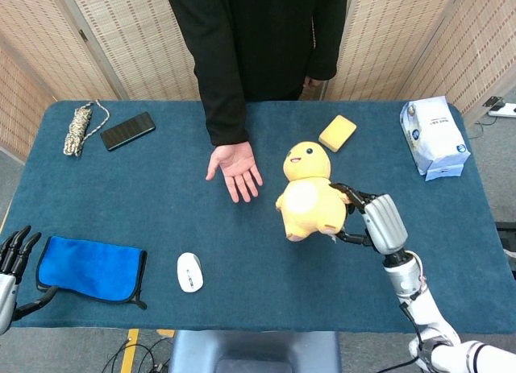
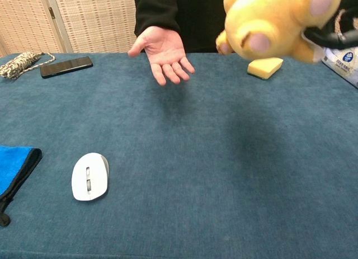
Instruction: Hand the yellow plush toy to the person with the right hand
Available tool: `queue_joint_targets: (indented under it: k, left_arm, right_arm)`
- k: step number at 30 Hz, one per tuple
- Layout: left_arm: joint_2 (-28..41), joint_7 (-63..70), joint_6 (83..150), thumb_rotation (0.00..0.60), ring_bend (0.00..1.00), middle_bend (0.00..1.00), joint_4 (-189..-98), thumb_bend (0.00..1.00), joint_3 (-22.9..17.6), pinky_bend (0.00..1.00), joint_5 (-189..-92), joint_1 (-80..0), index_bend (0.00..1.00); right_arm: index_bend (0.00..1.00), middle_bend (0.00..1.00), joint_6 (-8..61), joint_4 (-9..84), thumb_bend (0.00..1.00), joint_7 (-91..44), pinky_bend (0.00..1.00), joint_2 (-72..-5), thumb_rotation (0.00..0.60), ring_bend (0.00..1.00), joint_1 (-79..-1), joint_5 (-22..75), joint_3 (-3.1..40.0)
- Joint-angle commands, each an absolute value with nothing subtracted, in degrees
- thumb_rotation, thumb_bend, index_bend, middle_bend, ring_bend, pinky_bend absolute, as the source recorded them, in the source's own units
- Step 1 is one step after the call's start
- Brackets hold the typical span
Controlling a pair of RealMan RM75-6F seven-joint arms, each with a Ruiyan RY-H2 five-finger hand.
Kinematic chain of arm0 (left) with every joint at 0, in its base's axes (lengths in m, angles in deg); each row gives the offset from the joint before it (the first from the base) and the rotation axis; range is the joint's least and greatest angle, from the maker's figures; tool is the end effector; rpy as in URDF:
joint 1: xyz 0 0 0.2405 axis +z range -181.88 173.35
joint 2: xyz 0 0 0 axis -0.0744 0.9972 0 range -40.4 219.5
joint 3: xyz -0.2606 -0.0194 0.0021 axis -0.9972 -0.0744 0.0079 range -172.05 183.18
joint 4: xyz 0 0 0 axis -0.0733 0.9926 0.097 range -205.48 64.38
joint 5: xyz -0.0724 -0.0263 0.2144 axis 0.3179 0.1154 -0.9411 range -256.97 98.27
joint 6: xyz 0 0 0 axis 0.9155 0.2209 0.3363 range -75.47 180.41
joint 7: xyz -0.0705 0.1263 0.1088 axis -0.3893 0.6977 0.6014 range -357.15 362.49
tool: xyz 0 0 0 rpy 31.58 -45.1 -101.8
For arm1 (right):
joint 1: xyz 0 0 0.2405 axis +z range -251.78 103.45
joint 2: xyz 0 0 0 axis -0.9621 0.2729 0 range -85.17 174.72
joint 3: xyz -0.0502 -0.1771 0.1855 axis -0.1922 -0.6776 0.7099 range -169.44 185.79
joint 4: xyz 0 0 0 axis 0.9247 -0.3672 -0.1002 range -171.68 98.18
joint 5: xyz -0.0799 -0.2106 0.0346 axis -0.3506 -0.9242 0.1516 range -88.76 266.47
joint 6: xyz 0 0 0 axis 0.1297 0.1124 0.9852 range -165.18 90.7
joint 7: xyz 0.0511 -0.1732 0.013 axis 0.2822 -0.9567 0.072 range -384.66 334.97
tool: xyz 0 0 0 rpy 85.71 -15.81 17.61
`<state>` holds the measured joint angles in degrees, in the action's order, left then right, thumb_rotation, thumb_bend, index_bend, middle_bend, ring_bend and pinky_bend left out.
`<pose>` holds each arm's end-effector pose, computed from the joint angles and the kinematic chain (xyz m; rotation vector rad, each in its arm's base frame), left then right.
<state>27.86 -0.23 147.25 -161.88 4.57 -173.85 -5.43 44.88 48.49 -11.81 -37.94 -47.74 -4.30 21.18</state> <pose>-0.3088 0.1898 0.1713 -1.4050 -0.7800 -1.0173 -0.1625 -0.3391 0.0708 1.5026 -0.8829 1.6324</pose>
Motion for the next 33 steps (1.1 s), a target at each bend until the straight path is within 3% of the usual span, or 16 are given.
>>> queue_joint_targets:
  k: [1,9,16,18,22,24,27,33]
  left_arm:
    - [28.1,-0.7,146.9,0.600,0.07,0.05,-161.7,0.24,4.5,0.26,-173.6,-5.6,0.00]
    - [28.4,-2.3,146.0,0.600,0.07,0.05,-161.3,0.24,4.4,0.26,-172.8,-6.0,0.00]
    - [28.6,-3.0,145.8,0.600,0.07,0.05,-161.1,0.24,4.6,0.26,-172.9,-6.1,0.00]
    - [28.7,-3.4,145.9,0.600,0.07,0.05,-160.9,0.24,4.5,0.26,-172.8,-6.0,0.00]
    - [28.9,-3.9,146.1,0.600,0.07,0.05,-160.8,0.24,4.5,0.26,-172.6,-5.9,0.00]
    - [28.9,-3.9,146.2,0.600,0.07,0.06,-160.8,0.24,4.6,0.26,-172.9,-5.9,0.00]
    - [28.7,-3.5,146.0,0.600,0.07,0.06,-160.8,0.24,4.7,0.26,-173.2,-6.0,0.00]
    - [28.4,-2.3,145.6,0.600,0.07,0.06,-161.0,0.24,4.7,0.26,-173.0,-6.2,0.00]
  right_arm:
    - [0.62,0.68,38.7,51.2,0.46,-16.0,0.82,-38.3,0.600,0.64,-42.2,0.5,25.9]
    - [0.62,0.66,26.6,45.5,0.44,-19.7,0.82,-45.0,0.600,0.64,-32.8,12.0,31.1]
    - [0.61,0.59,21.2,39.8,0.40,-22.5,0.79,-49.8,0.600,0.61,-27.9,15.9,30.7]
    - [0.49,0.50,20.6,40.3,0.36,-22.9,0.71,-49.6,0.600,0.56,-27.7,16.2,30.0]
    - [0.12,0.30,20.2,43.6,0.29,-25.5,0.55,-46.8,0.600,0.41,-28.7,16.9,28.6]
    - [0.02,0.21,19.6,46.2,0.27,-27.1,0.48,-44.5,0.600,0.33,-29.3,17.8,28.0]
    - [0.00,0.10,19.4,50.7,0.23,-28.0,0.37,-40.7,0.600,0.23,-30.6,18.5,27.4]
    - [0.00,0.01,24.4,60.3,0.20,-28.6,0.29,-31.3,0.600,0.15,-36.2,15.0,24.6]
